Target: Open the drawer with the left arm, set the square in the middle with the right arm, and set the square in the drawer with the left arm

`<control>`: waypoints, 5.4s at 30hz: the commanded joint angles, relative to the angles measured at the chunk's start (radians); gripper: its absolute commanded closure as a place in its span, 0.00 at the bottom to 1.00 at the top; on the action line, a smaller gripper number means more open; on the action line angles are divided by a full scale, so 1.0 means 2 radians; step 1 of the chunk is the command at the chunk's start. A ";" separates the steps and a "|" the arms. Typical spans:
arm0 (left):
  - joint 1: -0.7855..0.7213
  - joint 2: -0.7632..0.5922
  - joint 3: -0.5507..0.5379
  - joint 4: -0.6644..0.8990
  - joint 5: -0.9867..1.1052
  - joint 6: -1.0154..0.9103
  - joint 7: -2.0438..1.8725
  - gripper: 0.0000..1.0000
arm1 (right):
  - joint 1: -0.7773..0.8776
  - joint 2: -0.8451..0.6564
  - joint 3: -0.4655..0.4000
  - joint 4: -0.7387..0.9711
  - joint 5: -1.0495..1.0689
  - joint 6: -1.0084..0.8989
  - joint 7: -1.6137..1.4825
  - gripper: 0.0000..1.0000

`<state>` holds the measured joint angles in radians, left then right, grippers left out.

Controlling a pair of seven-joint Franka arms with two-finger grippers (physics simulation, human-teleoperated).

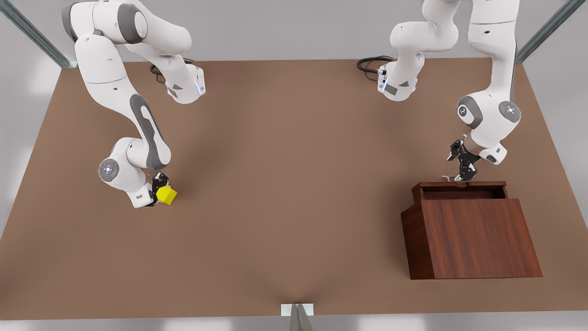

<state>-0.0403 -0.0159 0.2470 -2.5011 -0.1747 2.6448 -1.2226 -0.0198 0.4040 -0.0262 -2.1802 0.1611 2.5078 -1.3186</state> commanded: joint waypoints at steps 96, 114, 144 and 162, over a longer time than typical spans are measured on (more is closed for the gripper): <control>-0.334 0.263 -0.142 0.209 0.157 -0.028 0.660 0.27 | -0.034 -0.133 0.049 0.429 -0.104 -0.482 0.658 0.00; -0.330 0.108 -0.087 0.307 0.142 -0.318 0.761 0.31 | -0.044 -0.126 0.044 0.443 -0.097 -0.479 0.652 0.00; -0.302 0.163 0.225 0.319 0.075 -0.351 1.258 0.00 | -0.046 -0.115 0.043 0.440 -0.093 -0.468 0.653 0.00; -0.021 0.117 -0.147 0.570 0.140 -0.517 0.630 0.00 | -0.045 -0.108 0.044 0.440 -0.089 -0.465 0.652 0.00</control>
<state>-0.0852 0.2179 -0.0489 -1.3615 0.0134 1.6171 0.0354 -0.1113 0.1872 0.0613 -1.2993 -0.0169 1.5785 -0.0134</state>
